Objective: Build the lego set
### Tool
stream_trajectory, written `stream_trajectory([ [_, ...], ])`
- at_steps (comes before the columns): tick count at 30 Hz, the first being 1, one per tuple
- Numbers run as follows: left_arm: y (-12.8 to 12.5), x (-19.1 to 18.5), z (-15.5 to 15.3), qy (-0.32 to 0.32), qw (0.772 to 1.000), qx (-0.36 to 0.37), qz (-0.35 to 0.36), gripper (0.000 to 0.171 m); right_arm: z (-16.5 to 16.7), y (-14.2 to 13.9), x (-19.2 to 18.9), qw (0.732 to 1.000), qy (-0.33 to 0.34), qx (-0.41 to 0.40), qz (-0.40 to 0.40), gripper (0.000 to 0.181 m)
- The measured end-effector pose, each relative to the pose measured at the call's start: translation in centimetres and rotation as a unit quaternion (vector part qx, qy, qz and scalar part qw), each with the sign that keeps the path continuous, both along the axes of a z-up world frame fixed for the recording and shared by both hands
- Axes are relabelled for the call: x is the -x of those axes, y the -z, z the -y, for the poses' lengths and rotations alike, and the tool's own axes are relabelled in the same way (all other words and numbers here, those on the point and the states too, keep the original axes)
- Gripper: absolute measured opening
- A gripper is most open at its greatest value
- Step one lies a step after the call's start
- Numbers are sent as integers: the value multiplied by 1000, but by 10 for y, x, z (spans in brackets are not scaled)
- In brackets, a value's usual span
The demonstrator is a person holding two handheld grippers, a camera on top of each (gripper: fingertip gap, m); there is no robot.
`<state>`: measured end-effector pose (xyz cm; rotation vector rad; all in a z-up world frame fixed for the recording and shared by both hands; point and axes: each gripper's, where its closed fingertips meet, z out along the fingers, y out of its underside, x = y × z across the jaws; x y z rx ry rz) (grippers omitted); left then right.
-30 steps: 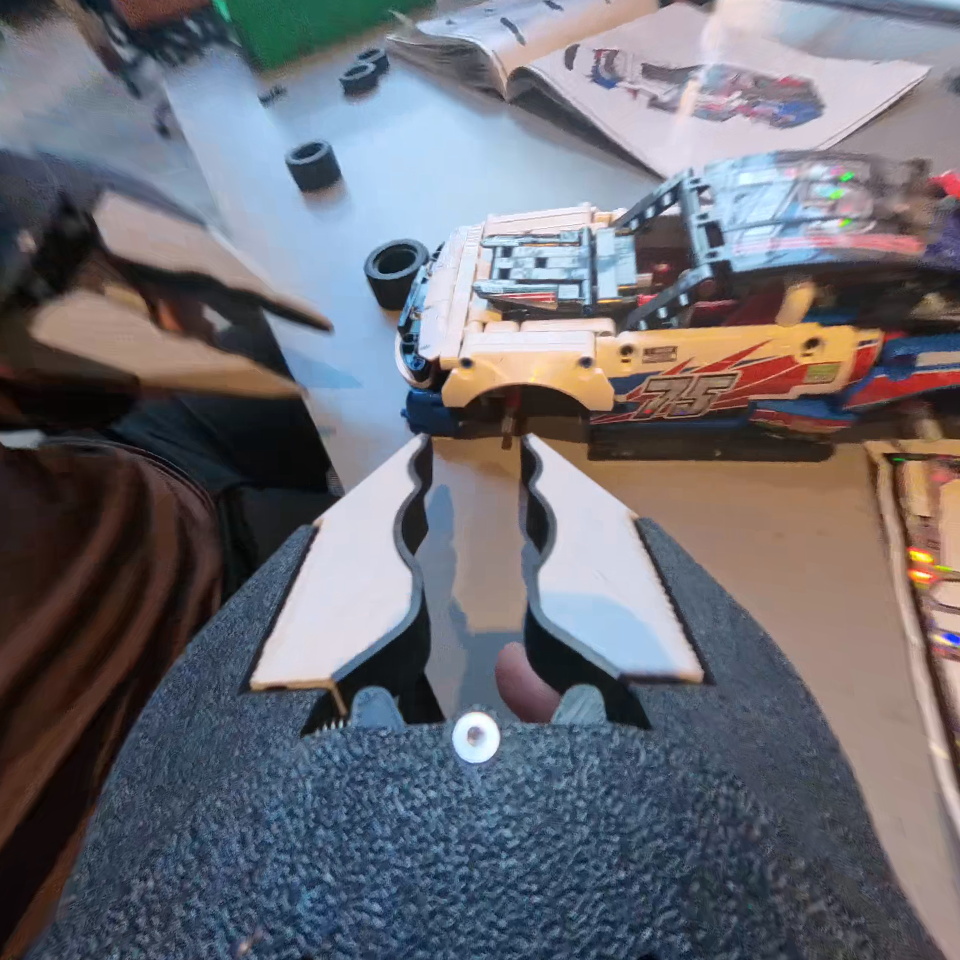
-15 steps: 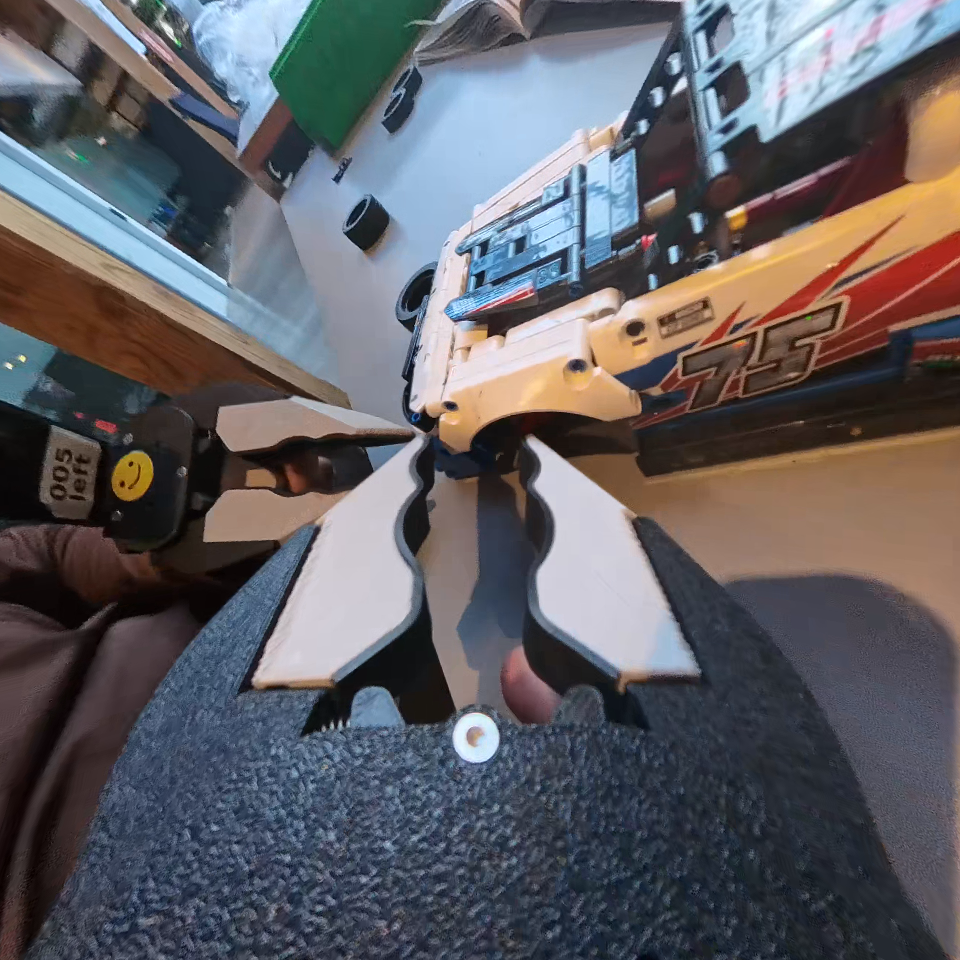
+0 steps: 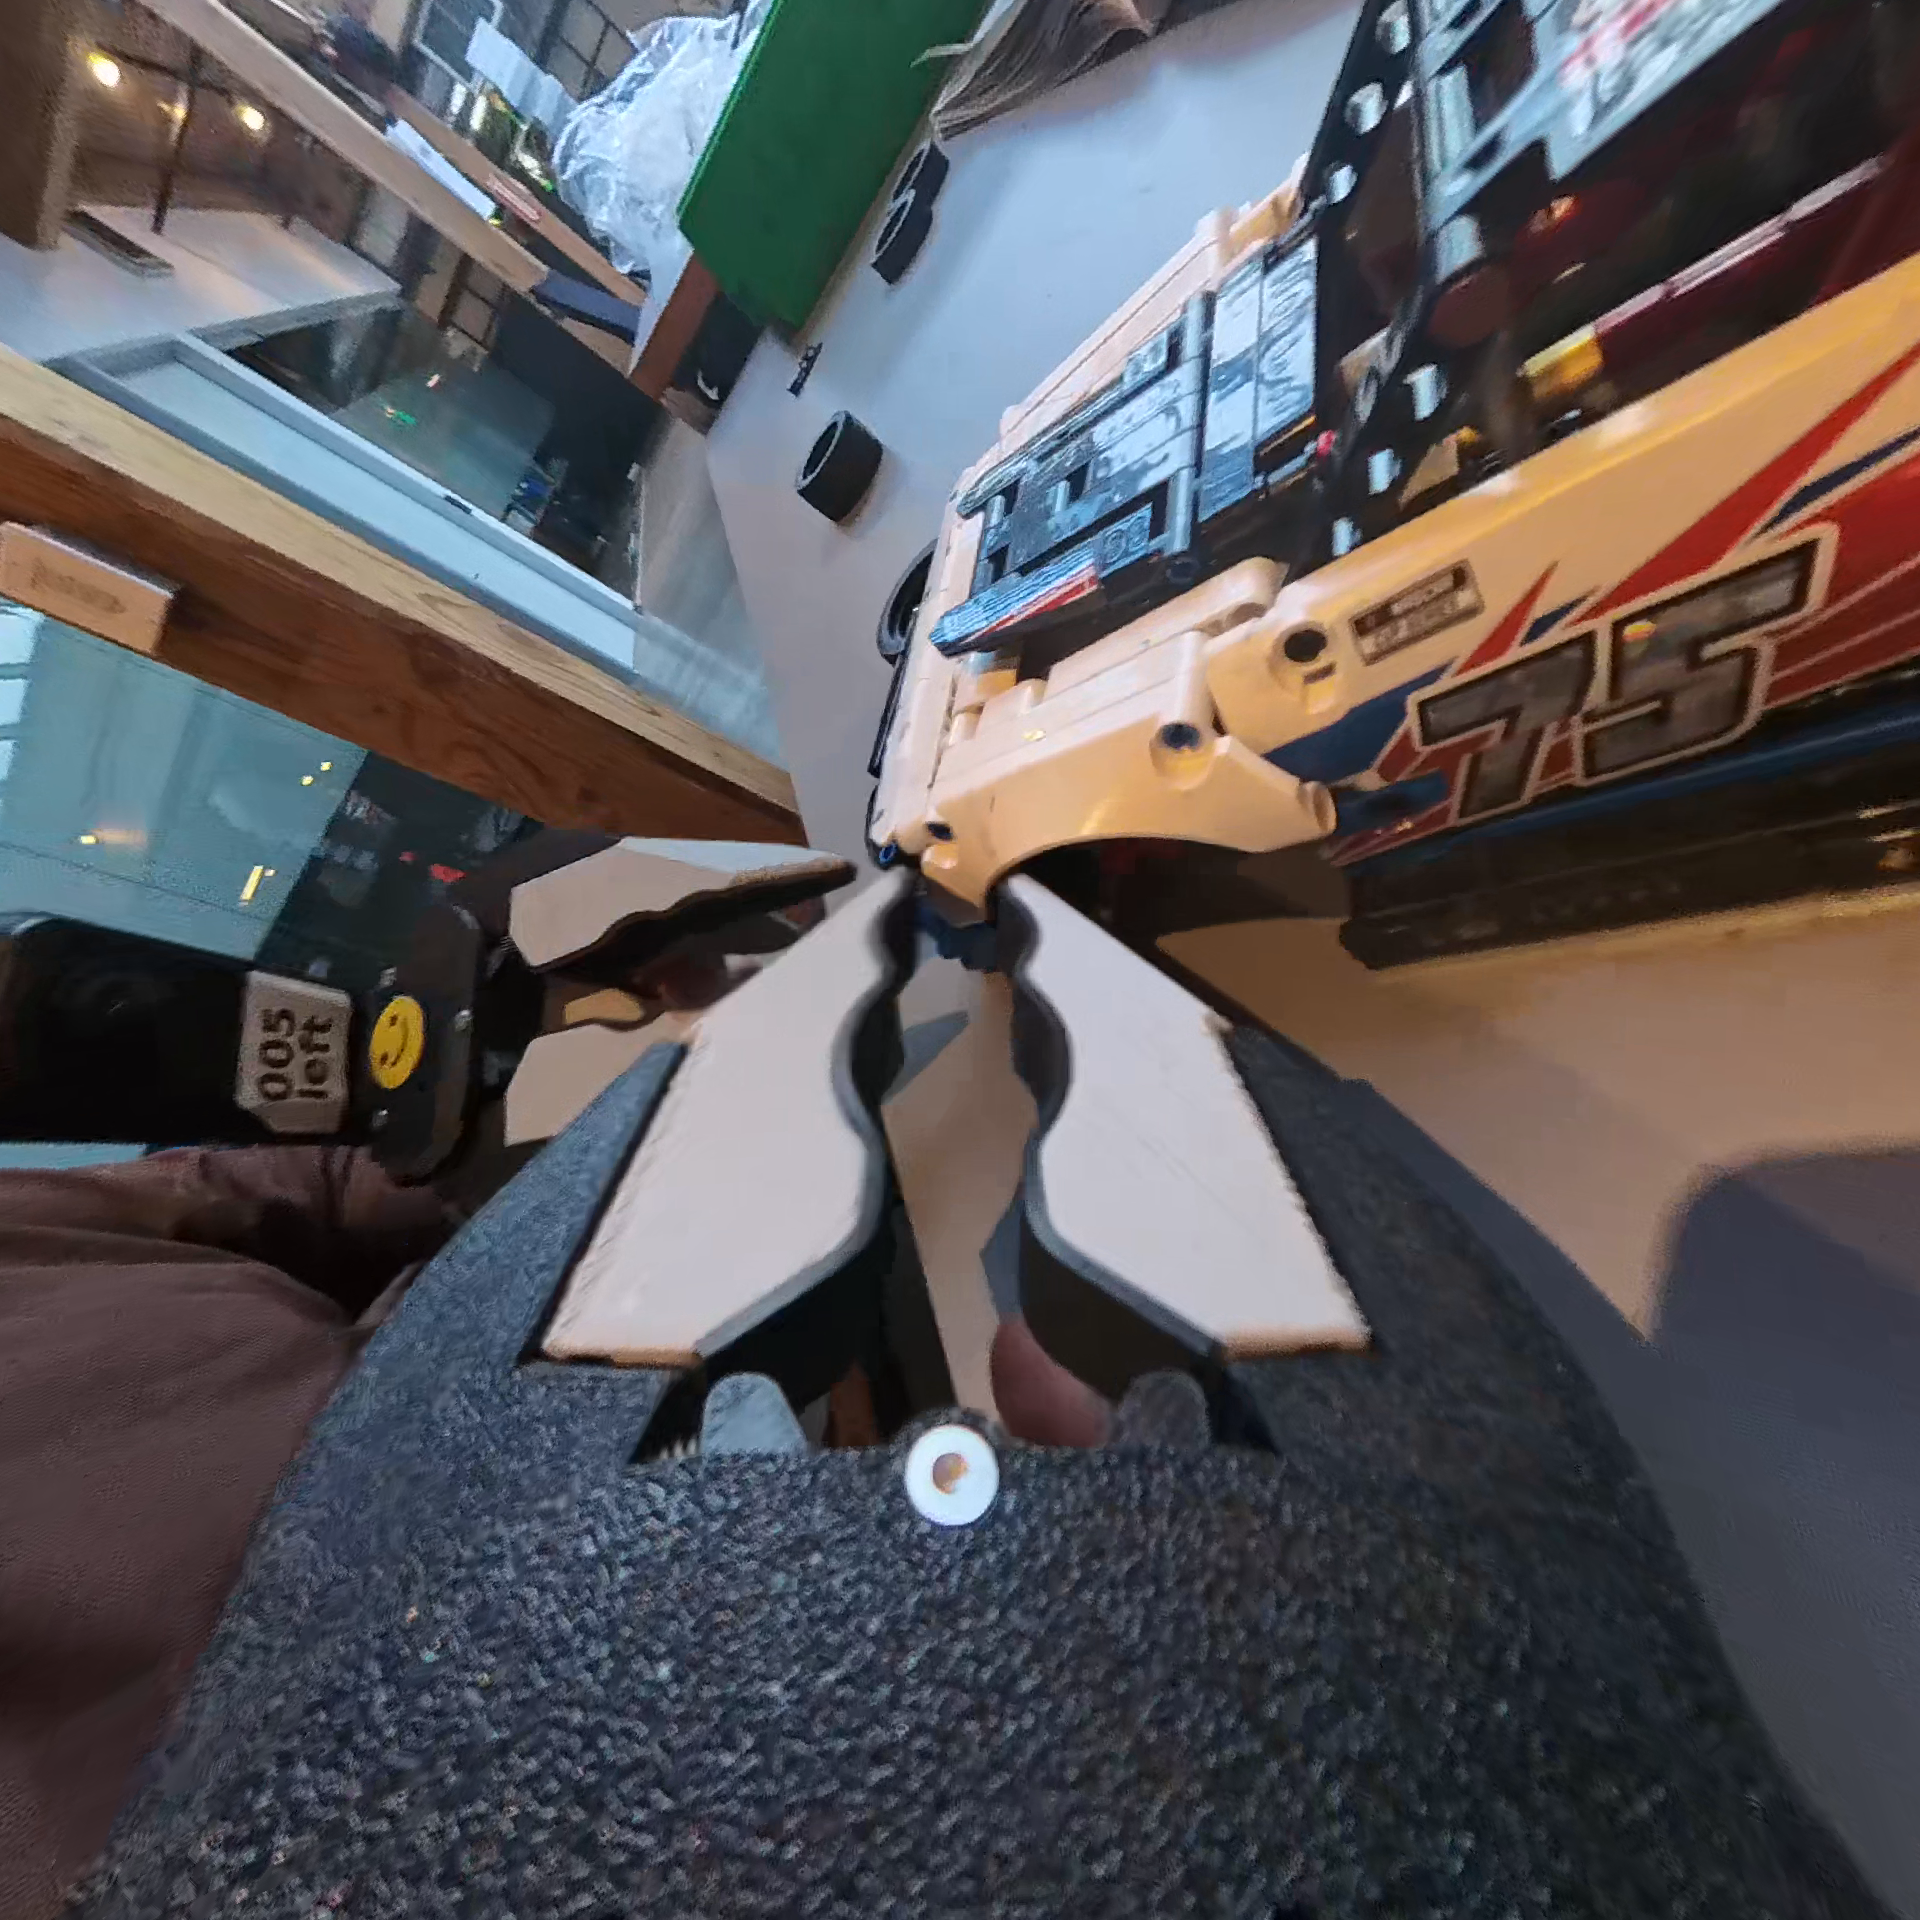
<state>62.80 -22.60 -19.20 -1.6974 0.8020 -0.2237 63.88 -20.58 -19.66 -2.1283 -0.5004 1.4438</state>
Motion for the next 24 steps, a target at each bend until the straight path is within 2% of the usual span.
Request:
stream_trajectory([
  [3,4,-4,-1,10,1000,17,-12,20,-2,1,3,1000,-1,-4,6,11],
  [8,-2,-3,-8,7,998,-25,-52,23,-4,3,4,1000,1,-13,22,11],
  [11,4,3,-6,5,1000,7,-21,25,-4,6,5,999,4,-31,44,11],
  [15,15,10,-5,0,999,39,-9,16,-4,8,8,996,3,-52,70,10],
  [19,21,10,-13,6,997,72,-1,10,-3,7,14,999,-8,-15,43,10],
  [24,19,12,-15,22,994,103,38,2,-4,7,16,999,-10,-16,47,10],
])
